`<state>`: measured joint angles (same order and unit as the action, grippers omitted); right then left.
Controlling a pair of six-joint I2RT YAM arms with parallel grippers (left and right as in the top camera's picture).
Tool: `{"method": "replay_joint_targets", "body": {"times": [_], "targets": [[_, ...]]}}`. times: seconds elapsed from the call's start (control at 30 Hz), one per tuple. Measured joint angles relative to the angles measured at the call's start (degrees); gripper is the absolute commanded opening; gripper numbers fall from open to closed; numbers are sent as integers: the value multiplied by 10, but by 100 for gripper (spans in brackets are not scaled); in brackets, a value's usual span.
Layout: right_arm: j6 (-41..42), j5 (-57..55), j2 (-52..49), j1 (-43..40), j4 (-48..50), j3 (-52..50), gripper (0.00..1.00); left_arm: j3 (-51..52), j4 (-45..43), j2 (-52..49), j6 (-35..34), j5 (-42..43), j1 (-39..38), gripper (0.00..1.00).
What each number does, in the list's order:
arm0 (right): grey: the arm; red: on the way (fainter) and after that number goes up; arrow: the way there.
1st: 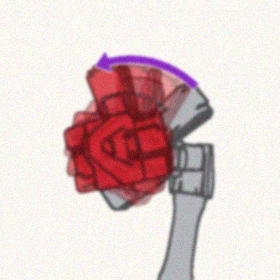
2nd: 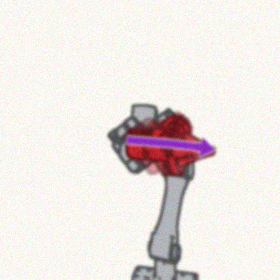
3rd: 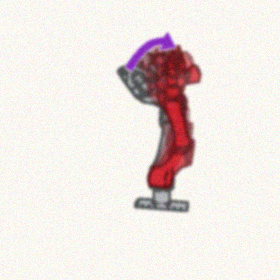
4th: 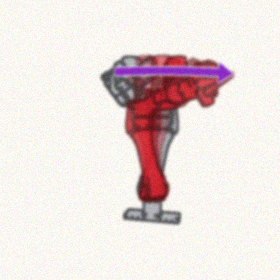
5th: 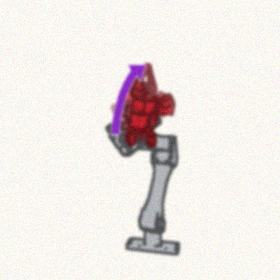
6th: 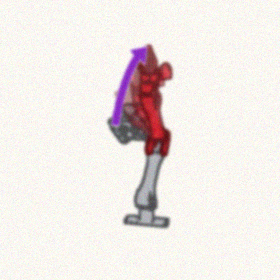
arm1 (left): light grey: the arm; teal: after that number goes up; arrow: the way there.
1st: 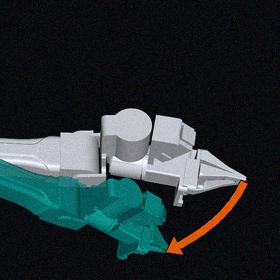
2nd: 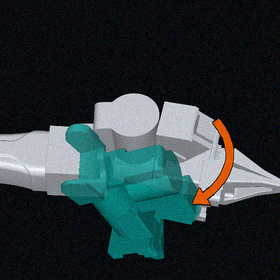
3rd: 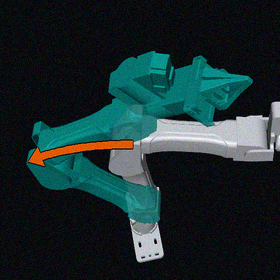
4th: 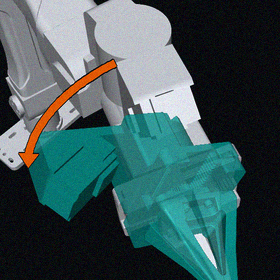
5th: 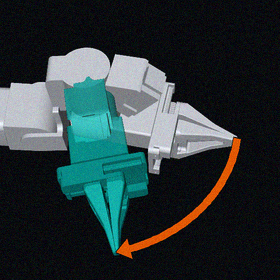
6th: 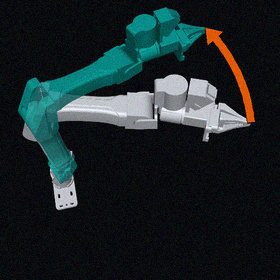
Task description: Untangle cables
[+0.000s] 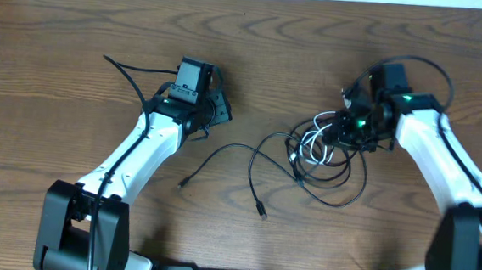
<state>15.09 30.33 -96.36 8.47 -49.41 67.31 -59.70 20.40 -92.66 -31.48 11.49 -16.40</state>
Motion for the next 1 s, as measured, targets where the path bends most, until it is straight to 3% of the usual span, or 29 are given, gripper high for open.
{"method": "replay_joint_targets", "body": {"times": [0.23, 0.5, 0.6, 0.8, 1.0], "targets": [[-37, 113, 73, 3, 22, 0, 1, 0, -4, 0, 2, 32, 0, 47], [-71, 170, 74, 2, 58, 0, 2, 0, -85, 0, 69, 242, -1, 47], [-78, 131, 74, -1, 45, 0, 16, 0, -92, 0, 88, 289, -7, 47], [-81, 61, 84, -40, 33, 0, 23, 0, -95, 0, 99, 297, -64, 47], [-55, -8, 145, -102, 10, 0, 24, 0, -117, 0, 63, 215, -158, 47]]}}
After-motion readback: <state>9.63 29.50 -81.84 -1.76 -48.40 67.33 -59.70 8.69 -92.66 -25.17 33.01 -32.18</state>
